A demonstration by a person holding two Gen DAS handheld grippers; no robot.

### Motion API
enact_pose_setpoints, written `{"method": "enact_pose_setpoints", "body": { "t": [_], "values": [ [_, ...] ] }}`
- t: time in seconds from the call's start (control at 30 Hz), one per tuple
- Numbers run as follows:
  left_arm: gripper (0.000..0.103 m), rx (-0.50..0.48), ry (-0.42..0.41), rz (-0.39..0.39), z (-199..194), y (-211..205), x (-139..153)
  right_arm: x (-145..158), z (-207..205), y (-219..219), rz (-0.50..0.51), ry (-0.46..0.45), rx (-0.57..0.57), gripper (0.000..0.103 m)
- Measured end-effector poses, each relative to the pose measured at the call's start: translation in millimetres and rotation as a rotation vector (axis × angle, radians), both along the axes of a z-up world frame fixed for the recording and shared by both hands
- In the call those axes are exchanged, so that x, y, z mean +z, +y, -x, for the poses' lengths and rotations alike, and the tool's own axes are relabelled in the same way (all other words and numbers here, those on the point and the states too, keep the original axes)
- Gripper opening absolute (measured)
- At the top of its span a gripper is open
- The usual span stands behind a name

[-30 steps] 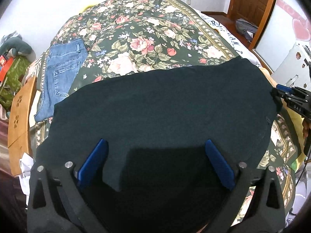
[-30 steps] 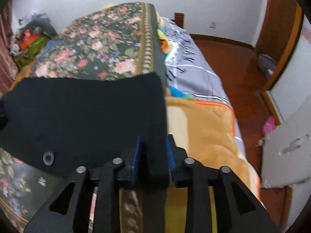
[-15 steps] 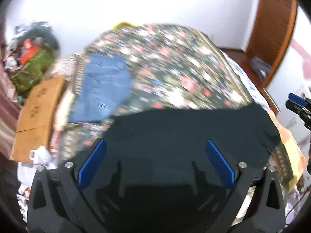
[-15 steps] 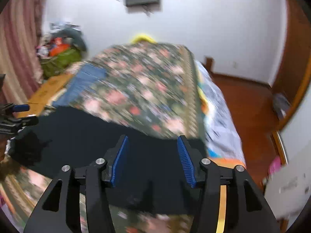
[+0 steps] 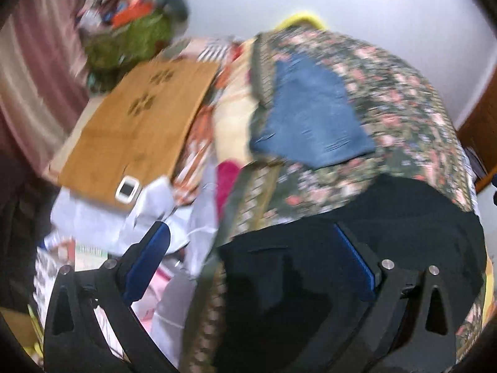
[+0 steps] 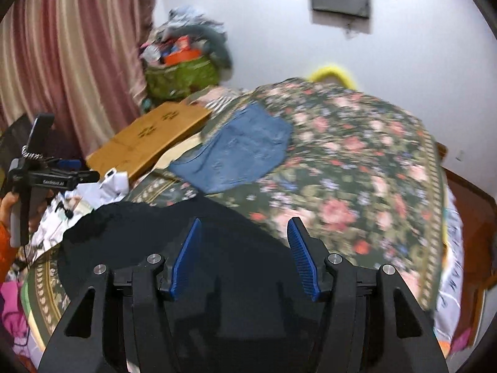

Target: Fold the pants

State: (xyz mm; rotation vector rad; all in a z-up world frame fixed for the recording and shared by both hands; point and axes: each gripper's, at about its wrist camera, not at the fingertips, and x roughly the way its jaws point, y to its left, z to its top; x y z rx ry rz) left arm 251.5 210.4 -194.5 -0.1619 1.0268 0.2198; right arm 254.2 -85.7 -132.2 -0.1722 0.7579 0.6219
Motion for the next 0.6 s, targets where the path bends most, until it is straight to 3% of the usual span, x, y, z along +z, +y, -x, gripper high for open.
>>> {"method": "enact_pose_setpoints", "body": {
  "t": [0.13, 0.27, 0.53, 0.6],
  "values": [
    [0.103, 0.024, 0.075, 0.068, -3.7, 25.7, -36.6, -17.3, -17.7, 41.1, 0.033, 0.052, 0.070, 0.054],
    [0.099, -0.021, 0.133, 0.152, -9.7, 25.2, -63.6, -39.5, -40.6, 75.0, 0.066, 0.118, 0.127, 0.054],
    [0.061, -0.168, 0.212, 0.323, -14.6, 3.8, -90.2, -88.5, -89.4, 126.5, 0.146, 0.288, 0.196, 0.053],
    [0.052, -0.186, 0.215, 0.346, -11.2, 2.7, -91.3, -100.4, -92.9, 135.8, 0.163, 0.329, 0.217, 0.036]
  ]
}}
